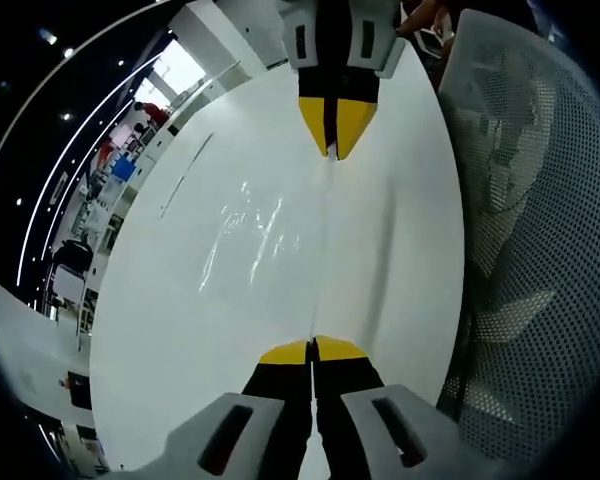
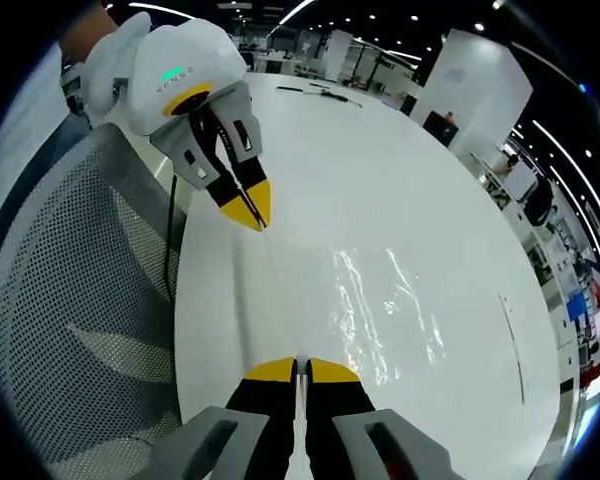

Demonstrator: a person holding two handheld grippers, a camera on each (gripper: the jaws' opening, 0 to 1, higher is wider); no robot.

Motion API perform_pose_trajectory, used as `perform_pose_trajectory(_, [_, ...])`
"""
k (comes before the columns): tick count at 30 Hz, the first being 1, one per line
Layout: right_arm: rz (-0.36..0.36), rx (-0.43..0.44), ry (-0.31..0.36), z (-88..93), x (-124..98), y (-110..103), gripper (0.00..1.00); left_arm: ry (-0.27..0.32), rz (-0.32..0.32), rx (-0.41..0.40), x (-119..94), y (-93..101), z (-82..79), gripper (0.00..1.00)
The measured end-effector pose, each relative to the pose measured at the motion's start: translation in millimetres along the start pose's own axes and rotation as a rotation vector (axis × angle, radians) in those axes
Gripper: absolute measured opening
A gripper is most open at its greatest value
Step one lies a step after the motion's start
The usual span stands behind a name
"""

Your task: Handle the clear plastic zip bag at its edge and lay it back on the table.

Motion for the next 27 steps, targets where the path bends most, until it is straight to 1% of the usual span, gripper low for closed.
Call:
perform_pose_trajectory(19, [0.006,0.018,0.006,4.9,-2.0,-0.6,0.00,-0.012,0.001,0.006,-5.0,0.3,-1.1,0.00])
perform_pose_trajectory(27, [0.004,0.030,0.006,7.6,-3.5,-2.1,0.00,-0.018,0.008,0.005,-3.6,1.1,0.3,0.00])
Point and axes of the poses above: the point that each gripper's makers call its tool centre point, and the gripper's own axes: x roughly forward along the fingers, y roughly to its right, z roughly out of its underside, the point moved 4 cm from there along -x, roughly backward along the fingers, and after that the axes turned 7 degrees about -z, right-handed, at the moved point
